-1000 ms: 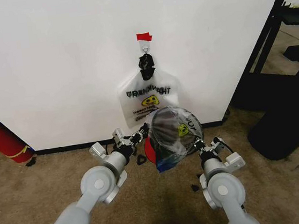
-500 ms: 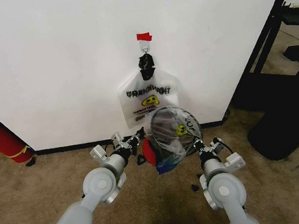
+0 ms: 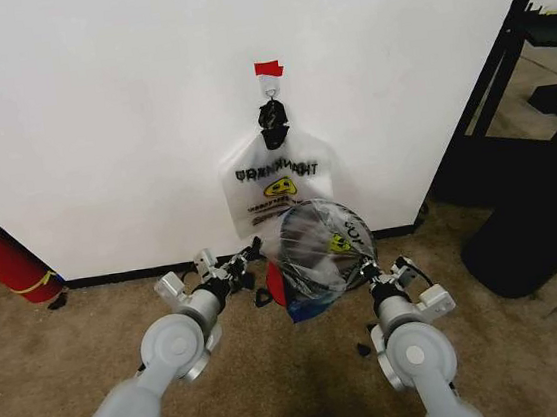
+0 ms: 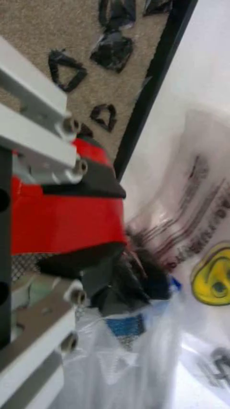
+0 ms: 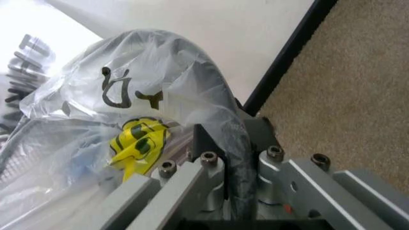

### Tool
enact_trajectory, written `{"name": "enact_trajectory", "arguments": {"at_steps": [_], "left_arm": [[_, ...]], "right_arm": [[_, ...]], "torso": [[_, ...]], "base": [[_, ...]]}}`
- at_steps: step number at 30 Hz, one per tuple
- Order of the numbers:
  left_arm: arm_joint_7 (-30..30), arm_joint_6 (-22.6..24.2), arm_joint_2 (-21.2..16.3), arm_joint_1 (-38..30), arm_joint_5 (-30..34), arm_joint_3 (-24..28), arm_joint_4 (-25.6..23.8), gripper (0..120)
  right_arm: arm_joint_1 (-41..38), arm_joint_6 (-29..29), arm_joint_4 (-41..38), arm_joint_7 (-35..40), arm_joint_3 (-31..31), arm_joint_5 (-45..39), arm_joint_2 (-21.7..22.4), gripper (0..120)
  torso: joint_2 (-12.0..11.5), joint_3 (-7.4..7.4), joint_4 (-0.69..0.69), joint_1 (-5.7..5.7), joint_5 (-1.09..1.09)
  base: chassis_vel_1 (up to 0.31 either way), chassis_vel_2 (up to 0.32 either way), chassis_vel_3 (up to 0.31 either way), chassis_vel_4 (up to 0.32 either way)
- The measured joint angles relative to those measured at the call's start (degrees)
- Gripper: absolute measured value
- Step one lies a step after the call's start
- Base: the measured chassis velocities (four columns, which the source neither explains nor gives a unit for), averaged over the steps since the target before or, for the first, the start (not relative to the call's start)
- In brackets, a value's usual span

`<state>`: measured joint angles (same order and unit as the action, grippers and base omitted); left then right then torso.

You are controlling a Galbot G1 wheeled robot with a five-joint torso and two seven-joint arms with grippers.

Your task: Pick up the garbage bag from the wall and place it over the trash bin.

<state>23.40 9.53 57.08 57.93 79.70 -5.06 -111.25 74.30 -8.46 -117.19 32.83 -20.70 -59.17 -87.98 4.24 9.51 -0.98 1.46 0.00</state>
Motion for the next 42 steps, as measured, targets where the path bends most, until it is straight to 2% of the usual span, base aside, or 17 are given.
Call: {"name": "enact_trajectory", "arguments": {"at_steps": [7, 9, 10, 13, 17, 21, 25, 28, 29, 30, 32, 36, 40, 42], "left_arm": [[1.0, 0.1, 0.3, -0.5, -1.2, -0.4, 0.3, 59], [1.2, 0.1, -0.2, -0.5, -1.5, -1.0, 0.2, 61], [1.8, 0.1, -1.2, -0.2, -2.1, -2.0, -0.5, 71], [2.5, 0.1, -2.4, 0.5, -3.0, -3.2, -1.7, 78], [4.4, 1.4, -4.4, 1.7, -7.3, -4.4, -5.6, 95], [5.8, 3.3, -5.0, 1.3, -8.7, -3.2, -8.8, 86], [6.7, 6.5, -5.7, -0.4, -8.9, 0.3, -14.5, 68], [6.8, 7.9, -6.0, -0.9, -8.9, 1.6, -16.9, 61], [6.8, 8.6, -6.4, -0.9, -8.9, 2.4, -18.3, 54], [6.8, 9.0, -6.6, -1.2, -8.9, 2.9, -18.8, 53], [6.8, 10.0, -7.4, -2.7, -9.6, 5.2, -19.4, 42], [7.0, 11.6, -8.3, -5.4, -10.6, 8.2, -19.2, 32], [7.9, 14.5, -8.3, -10.0, -10.7, 12.3, -18.1, 13], [8.3, 15.5, -7.9, -11.9, -10.7, 13.8, -17.5, 8]], "right_arm": [[0.0, 0.0, 0.3, 0.1, -0.6, 0.1, 0.6, 1], [0.0, 0.2, 0.6, 0.0, -0.7, 0.4, 0.7, 1], [0.0, 0.4, 1.0, -0.2, -0.8, 0.9, 0.7, 1], [0.0, 0.5, 1.2, -0.5, -0.9, 1.6, 0.7, 1], [-0.2, 1.8, 2.1, -1.5, -0.7, 6.4, 0.5, 1], [0.0, 2.5, 2.3, -2.3, -0.2, 9.9, 0.3, 1], [0.7, 3.1, 2.4, -3.4, 1.1, 15.4, 0.2, 1], [0.7, 3.4, 2.6, -3.7, 1.8, 17.2, 0.2, 1], [0.5, 3.6, 3.1, -3.9, 2.5, 18.4, 0.2, 1], [0.4, 3.7, 3.4, -4.0, 2.9, 19.4, 0.2, 1], [0.4, 4.3, 3.8, -4.5, 3.4, 21.6, 0.3, 1], [0.5, 4.9, 4.1, -4.9, 3.5, 23.8, 0.3, 1], [0.8, 5.6, 4.1, -5.6, 3.7, 26.6, 0.3, 1], [0.9, 6.0, 4.1, -5.9, 3.8, 28.0, 0.2, 1]], "torso": [[0.0, 0.0, -0.01, 0.0, 0.0], [0.0, 0.0, -0.01, 0.0, 0.0], [0.0, 0.0, -0.01, 0.0, 0.0], [0.0, 0.0, 0.0, 0.0, 0.0], [0.0, 0.0, 0.01, 0.0, 0.0], [0.0, 0.0, -0.01, 0.0, 0.0], [0.0, 0.0, -0.01, 0.0, 0.0], [0.0, 0.0, -0.03, 0.0, 0.0], [0.0, 0.0, -0.01, 0.0, 0.01], [0.0, 0.0, 0.03, 0.0, 0.01], [0.0, 0.0, 0.03, 0.0, 0.0], [0.0, 0.0, -0.03, 0.0, 0.01], [0.0, 0.0, 0.01, 0.0, 0.0], [0.0, 0.0, 0.0, 0.0, 0.0]], "base": [[0.0, 0.0, 0.0, 0.0], [0.0, 0.0, 0.0, 0.0], [0.0, 0.0, 0.0, 0.0], [0.0, 0.0, 0.0, 0.0], [0.0, 0.0, 0.0, 0.0], [0.0, 0.0, 0.0, 0.0], [0.0, 0.0, 0.0, 0.0], [0.0, 0.0, 0.0, 0.0], [0.0, 0.0, 0.0, 0.0], [0.0, 0.0, 0.0, 0.0], [0.0, 0.0, 0.0, 0.0], [0.0, 0.0, 0.0, 0.0], [0.0, 0.0, 0.0, 0.0], [0.0, 0.0, 0.0, 0.0]]}}
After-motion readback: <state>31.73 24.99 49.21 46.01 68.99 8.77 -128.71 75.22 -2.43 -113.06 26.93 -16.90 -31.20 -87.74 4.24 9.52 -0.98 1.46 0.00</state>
